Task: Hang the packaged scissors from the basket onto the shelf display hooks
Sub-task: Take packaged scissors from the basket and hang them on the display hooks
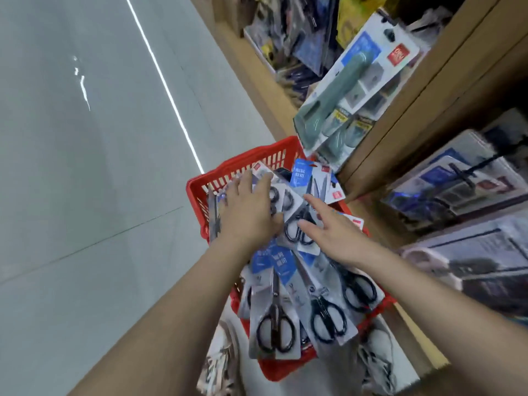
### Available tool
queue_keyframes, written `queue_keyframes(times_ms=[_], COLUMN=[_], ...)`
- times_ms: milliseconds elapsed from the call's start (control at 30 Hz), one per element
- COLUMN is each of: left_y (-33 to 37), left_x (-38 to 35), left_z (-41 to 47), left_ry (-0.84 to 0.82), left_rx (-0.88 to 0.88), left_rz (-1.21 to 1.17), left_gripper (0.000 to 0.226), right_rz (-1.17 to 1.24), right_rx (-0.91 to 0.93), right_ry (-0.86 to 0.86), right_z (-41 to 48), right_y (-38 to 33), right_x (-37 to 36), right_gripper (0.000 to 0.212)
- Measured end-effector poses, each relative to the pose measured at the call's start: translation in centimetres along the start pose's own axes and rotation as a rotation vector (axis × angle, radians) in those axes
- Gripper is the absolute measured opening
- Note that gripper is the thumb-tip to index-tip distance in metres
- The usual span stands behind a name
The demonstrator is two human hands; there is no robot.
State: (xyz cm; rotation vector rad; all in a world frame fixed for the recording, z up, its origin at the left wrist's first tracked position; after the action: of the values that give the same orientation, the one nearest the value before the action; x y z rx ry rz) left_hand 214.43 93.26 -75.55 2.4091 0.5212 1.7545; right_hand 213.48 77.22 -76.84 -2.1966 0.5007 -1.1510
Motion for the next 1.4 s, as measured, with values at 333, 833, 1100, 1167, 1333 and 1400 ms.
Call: queue_keyframes(times_ms=[333, 833, 1100, 1167, 1333, 1400], left_y=[0.0, 4.9, 5.7, 6.5, 8.4, 9.0], left_x=[-3.7, -2.6, -2.7, -2.0, 0.7, 1.5], left_z=[-0.3, -5.2, -5.5, -5.3, -5.4, -5.9], left_ry=[-0.184, -0.200, -0.124, -0.069, 0.107, 0.149], left_rx=[0.037, -0.260, -0.354, -0.379, -0.492, -0.573], left_rz=[0.074, -0.223, -0.041, -0.032, 0.018, 0.071], left_gripper=[0.081, 0.023, 0.100, 0.102, 0.077, 0.071], right_rz=[0.364, 0.464, 0.404, 0.411, 0.599, 0.697], right_rx=[-0.021, -0.212, -0.096, -0.060, -0.045, -0.016], right_ry=[0.182, 0.218, -0.018, -0.068, -0.121, -0.185], right_z=[2.6, -2.7, -3.1, -3.5, -4.3, -4.9], right_y=[0.9, 5.4, 3.6, 2.9, 3.2, 2.9], right_x=[-1.2, 1.1, 3.3, 4.3, 6.0, 5.9], right_gripper=[0.048, 0.042, 0.069, 0.075, 0.024, 0.020])
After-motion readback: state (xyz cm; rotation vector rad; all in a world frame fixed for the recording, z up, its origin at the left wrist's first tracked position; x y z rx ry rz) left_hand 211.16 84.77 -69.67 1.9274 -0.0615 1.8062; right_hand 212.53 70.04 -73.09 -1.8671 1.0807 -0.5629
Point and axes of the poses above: each hand's wrist, its own z-axis towards the middle knuckle, its own x-axis out of the back of the hand, y = z × x, the point moved 8 cm from there along z, towards the middle knuckle, and after that the axes turned 5 degrees about x, right-handed, at the moved point
